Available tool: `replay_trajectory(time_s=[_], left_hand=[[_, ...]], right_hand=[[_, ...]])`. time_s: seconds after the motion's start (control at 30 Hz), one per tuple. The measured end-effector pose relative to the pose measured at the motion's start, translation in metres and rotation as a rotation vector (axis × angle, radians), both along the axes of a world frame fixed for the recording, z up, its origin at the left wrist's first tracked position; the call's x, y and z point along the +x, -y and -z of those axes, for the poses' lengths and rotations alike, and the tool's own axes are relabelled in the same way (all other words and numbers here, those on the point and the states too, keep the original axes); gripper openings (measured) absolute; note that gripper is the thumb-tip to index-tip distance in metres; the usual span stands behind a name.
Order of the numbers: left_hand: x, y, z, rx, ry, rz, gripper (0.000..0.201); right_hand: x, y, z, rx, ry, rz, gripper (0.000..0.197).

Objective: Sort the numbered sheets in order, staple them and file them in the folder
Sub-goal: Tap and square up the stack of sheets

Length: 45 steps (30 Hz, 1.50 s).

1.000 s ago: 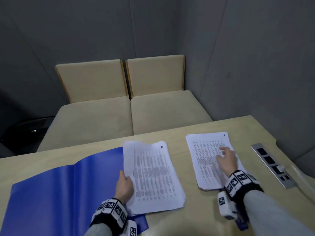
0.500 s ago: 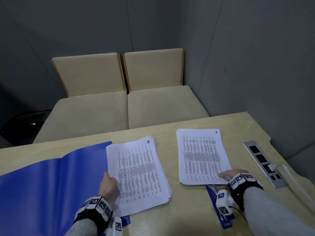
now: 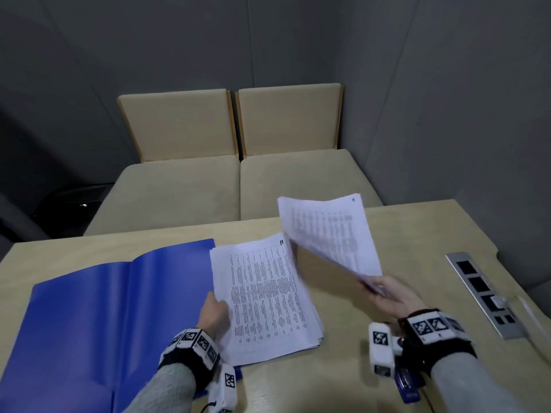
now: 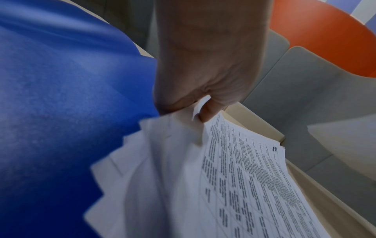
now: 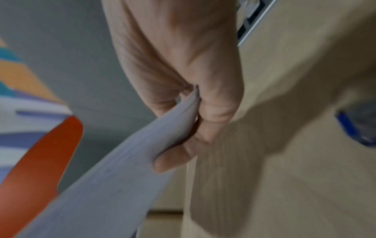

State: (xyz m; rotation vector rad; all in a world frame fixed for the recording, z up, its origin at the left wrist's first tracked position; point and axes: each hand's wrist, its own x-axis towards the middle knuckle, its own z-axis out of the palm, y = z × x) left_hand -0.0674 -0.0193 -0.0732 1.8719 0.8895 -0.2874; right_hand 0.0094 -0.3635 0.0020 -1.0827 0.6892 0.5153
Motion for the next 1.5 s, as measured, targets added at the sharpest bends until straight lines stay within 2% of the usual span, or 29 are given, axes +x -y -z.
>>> replay_trajectory(time_s=[0.13, 0.2, 0.27, 0.3, 0.33, 0.4, 0.47, 0.5, 0.57, 0.67, 0.73, 0.8, 0.83, 0.9, 1.03, 1.1, 1.2, 1.3, 1.37, 1.5], left_hand=[[0.004, -0.009, 0.010, -0.179, 0.013, 0.022, 0.033], [0.002, -0.005, 0.000, -0.352, 0.076, -0.041, 0.024], [-0.002, -0.002, -0.005, -0.552, 0.110, -0.131, 0.051], [-0.002, -0.002, -0.006, -0.595, 0.111, -0.147, 0.060], [-0.001, 0.001, -0.009, -0.584, 0.096, -0.145, 0.059], [0.003, 0.006, -0.010, -0.461, 0.081, -0.045, 0.046], [0.000, 0.016, -0.018, -0.275, 0.133, -0.004, 0.033], [0.000, 0.020, -0.021, -0.251, 0.190, -0.004, 0.034], [-0.004, 0.027, -0.039, -0.289, 0.290, 0.070, 0.035], [-0.006, 0.028, -0.071, -0.400, 0.428, 0.161, 0.034], [-0.001, 0.030, -0.089, -0.463, 0.476, 0.192, 0.034], [0.006, 0.034, -0.100, -0.428, 0.523, 0.228, 0.037], [0.010, 0.037, -0.104, -0.369, 0.558, 0.237, 0.040], [0.018, 0.043, -0.110, -0.265, 0.655, 0.196, 0.042], [0.021, 0.067, -0.120, -0.145, 0.833, 0.043, 0.034], [0.019, 0.076, -0.119, -0.080, 0.881, 0.008, 0.037], [0.016, 0.082, -0.120, -0.092, 0.874, -0.039, 0.040], [0.021, 0.072, -0.120, -0.130, 0.818, -0.088, 0.045], [0.025, 0.065, -0.120, -0.125, 0.779, -0.073, 0.042], [0.028, 0.063, -0.120, -0.152, 0.748, -0.039, 0.046]], right_hand=[[-0.039, -0.056, 0.044, -0.022, 0.055, -0.238, 0.029], [-0.050, -0.073, 0.068, -0.125, 0.121, -0.305, 0.034], [-0.054, -0.084, 0.079, -0.375, 0.217, -0.387, 0.028], [-0.054, -0.088, 0.080, -0.523, 0.255, -0.444, 0.026], [-0.055, -0.091, 0.081, -0.652, 0.278, -0.511, 0.029], [-0.053, -0.096, 0.081, -0.840, 0.316, -0.662, 0.043], [-0.049, -0.098, 0.080, -0.940, 0.336, -0.753, 0.050], [-0.044, -0.096, 0.080, -0.955, 0.338, -0.746, 0.054], [-0.032, -0.088, 0.078, -0.865, 0.312, -0.614, 0.066], [-0.009, -0.075, 0.046, -0.465, 0.293, -0.378, 0.087], [0.006, -0.067, 0.009, -0.226, 0.351, -0.317, 0.077], [0.020, -0.061, -0.025, -0.113, 0.439, -0.311, 0.055], [0.024, -0.058, -0.038, -0.081, 0.474, -0.302, 0.052], [0.026, -0.053, -0.059, -0.056, 0.521, -0.256, 0.050], [0.012, -0.062, -0.082, -0.076, 0.646, -0.173, 0.027], [0.003, -0.069, -0.082, -0.078, 0.676, -0.151, 0.029], [-0.008, -0.071, -0.073, -0.151, 0.716, -0.210, 0.047], [-0.012, -0.071, -0.069, -0.216, 0.735, -0.148, 0.053], [-0.011, -0.074, -0.068, -0.243, 0.741, -0.088, 0.048], [-0.010, -0.082, -0.074, -0.221, 0.732, -0.076, 0.022]])
